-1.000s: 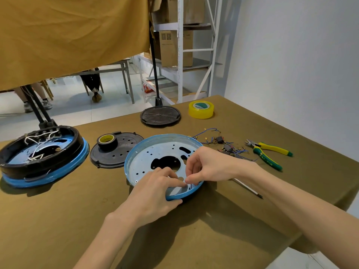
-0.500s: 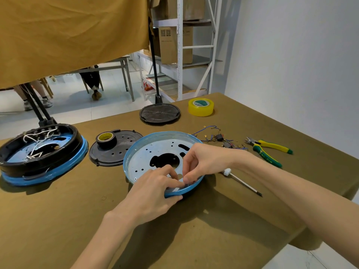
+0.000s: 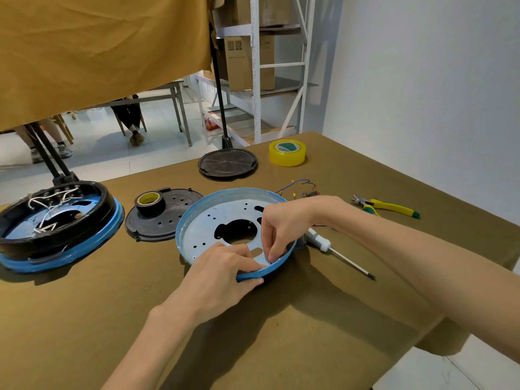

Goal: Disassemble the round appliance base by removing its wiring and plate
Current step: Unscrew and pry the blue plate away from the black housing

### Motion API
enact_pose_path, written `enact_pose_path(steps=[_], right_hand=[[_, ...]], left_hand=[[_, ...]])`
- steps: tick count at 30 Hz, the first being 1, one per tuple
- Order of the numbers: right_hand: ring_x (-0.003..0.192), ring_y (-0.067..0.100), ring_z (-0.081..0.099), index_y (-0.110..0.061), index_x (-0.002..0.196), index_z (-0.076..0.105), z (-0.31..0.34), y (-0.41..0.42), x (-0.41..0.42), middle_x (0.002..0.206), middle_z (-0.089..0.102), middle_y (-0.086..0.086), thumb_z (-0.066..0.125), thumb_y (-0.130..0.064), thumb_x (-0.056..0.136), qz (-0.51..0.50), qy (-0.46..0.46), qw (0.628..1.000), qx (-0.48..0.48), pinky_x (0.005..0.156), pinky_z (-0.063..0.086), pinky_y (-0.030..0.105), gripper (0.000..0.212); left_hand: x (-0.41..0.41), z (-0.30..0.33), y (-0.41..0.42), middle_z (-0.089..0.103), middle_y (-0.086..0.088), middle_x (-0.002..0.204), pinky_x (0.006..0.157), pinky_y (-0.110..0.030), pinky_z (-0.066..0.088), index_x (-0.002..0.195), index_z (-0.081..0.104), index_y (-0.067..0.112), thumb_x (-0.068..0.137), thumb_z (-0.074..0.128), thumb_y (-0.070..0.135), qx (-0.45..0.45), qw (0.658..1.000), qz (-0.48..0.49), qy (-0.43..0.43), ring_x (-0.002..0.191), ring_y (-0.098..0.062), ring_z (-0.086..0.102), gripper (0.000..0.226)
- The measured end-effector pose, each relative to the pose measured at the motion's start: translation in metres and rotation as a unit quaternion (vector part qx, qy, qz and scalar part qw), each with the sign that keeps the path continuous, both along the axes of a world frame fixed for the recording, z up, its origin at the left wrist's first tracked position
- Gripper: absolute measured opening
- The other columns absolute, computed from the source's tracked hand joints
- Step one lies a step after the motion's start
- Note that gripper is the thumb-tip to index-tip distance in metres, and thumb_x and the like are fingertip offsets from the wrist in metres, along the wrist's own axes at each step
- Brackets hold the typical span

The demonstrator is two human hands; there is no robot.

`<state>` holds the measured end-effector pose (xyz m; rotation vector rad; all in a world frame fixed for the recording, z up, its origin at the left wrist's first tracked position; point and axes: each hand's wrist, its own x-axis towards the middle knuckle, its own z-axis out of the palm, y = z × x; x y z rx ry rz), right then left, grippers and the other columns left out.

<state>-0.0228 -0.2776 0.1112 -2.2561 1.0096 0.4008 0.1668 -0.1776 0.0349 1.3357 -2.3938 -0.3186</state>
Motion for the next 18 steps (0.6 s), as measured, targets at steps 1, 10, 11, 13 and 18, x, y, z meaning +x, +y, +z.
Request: enact_pose_path(steps=[1, 10, 11, 13, 18], right_hand=[[0.098, 0.015, 0.070, -0.019, 0.099, 0.079, -0.001, 0.000, 0.002, 0.099, 0.078, -0.003, 0.074, -0.024, 0.093, 0.011, 0.013, 1.000, -0.006, 0.080, 0.053, 0.018, 0.010], [0.078, -0.004, 0.064, -0.026, 0.091, 0.074, -0.004, 0.002, 0.002, 0.085, 0.070, -0.019, 0.071, -0.026, 0.095, 0.043, 0.021, 0.999, -0.026, 0.071, 0.048, 0.011, 0.004], [0.080, -0.002, 0.064, -0.026, 0.091, 0.074, 0.001, 0.002, 0.001, 0.086, 0.070, -0.018, 0.071, -0.026, 0.095, 0.044, 0.020, 0.999, -0.023, 0.071, 0.049, 0.011, 0.005], [0.082, 0.000, 0.063, -0.029, 0.090, 0.073, 0.011, -0.002, 0.003, 0.088, 0.071, -0.016, 0.071, -0.026, 0.095, 0.047, 0.024, 0.998, -0.030, 0.069, 0.048, 0.009, 0.007], [0.097, 0.011, 0.065, -0.025, 0.098, 0.073, 0.006, -0.004, 0.012, 0.104, 0.074, -0.004, 0.070, -0.027, 0.096, 0.050, 0.065, 0.996, -0.024, 0.078, 0.049, 0.016, 0.005]], left_hand=[[-0.001, 0.000, 0.000, 0.055, 0.028, 0.094, 0.069, -0.006, 0.037, 0.119, 0.074, 0.042, 0.091, 0.070, 0.045, 0.005, 1.000, -0.003, 0.000, 0.086, 0.007, 0.051, 0.028], [-0.001, 0.000, 0.002, 0.054, 0.030, 0.093, 0.071, -0.007, 0.038, 0.113, 0.078, 0.038, 0.090, 0.073, 0.043, -0.006, 1.000, -0.010, 0.012, 0.087, 0.007, 0.052, 0.024], [-0.001, 0.001, 0.002, 0.055, 0.030, 0.093, 0.073, -0.010, 0.038, 0.112, 0.078, 0.038, 0.090, 0.073, 0.043, -0.017, 1.000, -0.005, 0.016, 0.087, 0.003, 0.051, 0.023], [0.002, 0.007, 0.000, 0.056, 0.029, 0.091, 0.073, -0.017, 0.043, 0.107, 0.080, 0.038, 0.088, 0.075, 0.043, -0.045, 0.999, 0.006, 0.024, 0.087, -0.003, 0.052, 0.020], [0.003, 0.010, -0.002, 0.053, 0.034, 0.086, 0.074, -0.016, 0.044, 0.105, 0.079, 0.042, 0.086, 0.077, 0.042, -0.024, 1.000, -0.004, 0.016, 0.088, -0.003, 0.054, 0.019]])
